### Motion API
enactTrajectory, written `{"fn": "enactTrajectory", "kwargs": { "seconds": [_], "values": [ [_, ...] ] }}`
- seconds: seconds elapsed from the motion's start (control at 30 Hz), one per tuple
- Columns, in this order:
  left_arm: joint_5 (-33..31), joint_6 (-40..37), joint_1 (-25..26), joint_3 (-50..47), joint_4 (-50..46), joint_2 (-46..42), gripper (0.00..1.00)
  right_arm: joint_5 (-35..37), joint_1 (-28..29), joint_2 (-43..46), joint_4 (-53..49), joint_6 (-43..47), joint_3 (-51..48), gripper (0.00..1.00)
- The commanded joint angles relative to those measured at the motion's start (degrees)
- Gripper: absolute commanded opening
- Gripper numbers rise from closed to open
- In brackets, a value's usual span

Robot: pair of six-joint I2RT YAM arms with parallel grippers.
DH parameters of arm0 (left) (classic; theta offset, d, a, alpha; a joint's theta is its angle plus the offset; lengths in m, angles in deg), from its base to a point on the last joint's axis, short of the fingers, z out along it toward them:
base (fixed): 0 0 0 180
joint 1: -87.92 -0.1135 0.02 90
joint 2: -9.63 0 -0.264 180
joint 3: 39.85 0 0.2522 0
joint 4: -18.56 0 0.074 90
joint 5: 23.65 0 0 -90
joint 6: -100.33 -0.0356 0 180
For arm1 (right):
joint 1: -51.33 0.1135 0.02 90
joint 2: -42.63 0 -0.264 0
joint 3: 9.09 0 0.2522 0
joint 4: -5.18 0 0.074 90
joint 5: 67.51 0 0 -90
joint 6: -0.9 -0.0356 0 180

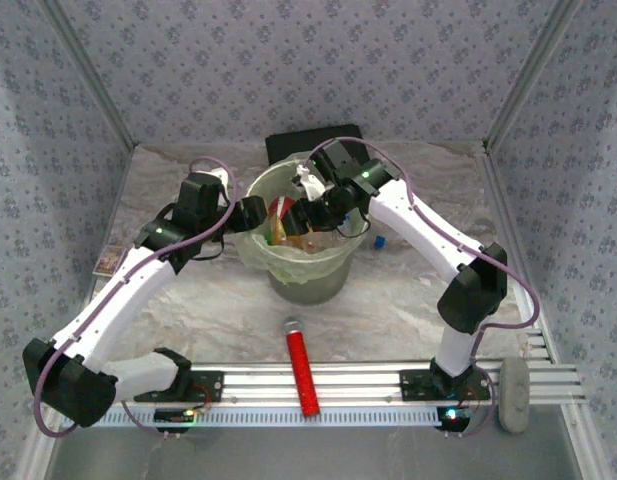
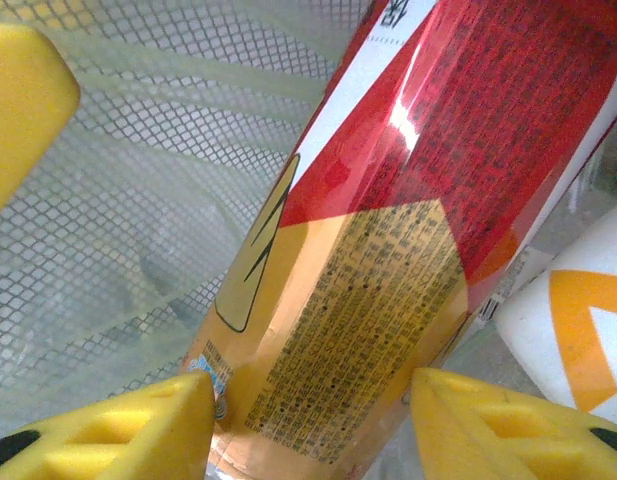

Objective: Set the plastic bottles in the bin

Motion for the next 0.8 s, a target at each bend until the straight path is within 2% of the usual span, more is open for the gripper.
{"fn": "enactTrajectory", "kwargs": {
  "seconds": [0.0, 0.17, 0.3, 0.4, 0.5, 0.57, 0.7, 0.77],
  "values": [
    [0.1, -0.8, 0.1, 0.4, -0.8, -0.2, 0.76, 3.1, -0.8, 3.2, -1.2, 2.3, 4.0, 0.58],
    [0.1, -0.7, 0.1, 0.4, -0.8, -0.1, 0.76, 3.1, -3.4, 8.5, -2.1, 5.8, 5.9, 0.68],
    [0.1, -0.8, 0.0, 0.6, -1.0, -0.1, 0.76, 7.4, -6.3, 12.9, -1.5, 8.9, 4.8, 0.77],
    [-0.2, -0.8, 0.1, 0.6, -1.3, -0.4, 0.76, 11.9, -11.1, 15.3, -1.1, 9.4, 3.0, 0.83],
    [-0.3, -0.9, 0.1, 0.7, -1.6, -0.7, 0.76, 10.5, -17.8, 17.0, 1.3, 9.2, -0.2, 0.87],
    [-0.4, -0.9, 0.0, 0.8, -1.8, -0.9, 0.76, 8.8, -21.5, 17.1, 2.3, 11.5, -2.3, 0.93],
    [-0.6, -0.9, 0.0, 0.5, -1.7, -1.4, 0.76, 17.6, -26.6, 12.9, 0.1, 13.6, -3.8, 0.94],
    [-0.6, -0.8, 0.0, 0.4, -1.7, -1.4, 0.76, 18.7, -29.0, 8.5, -1.4, 16.0, -3.0, 0.92]
  ]
}}
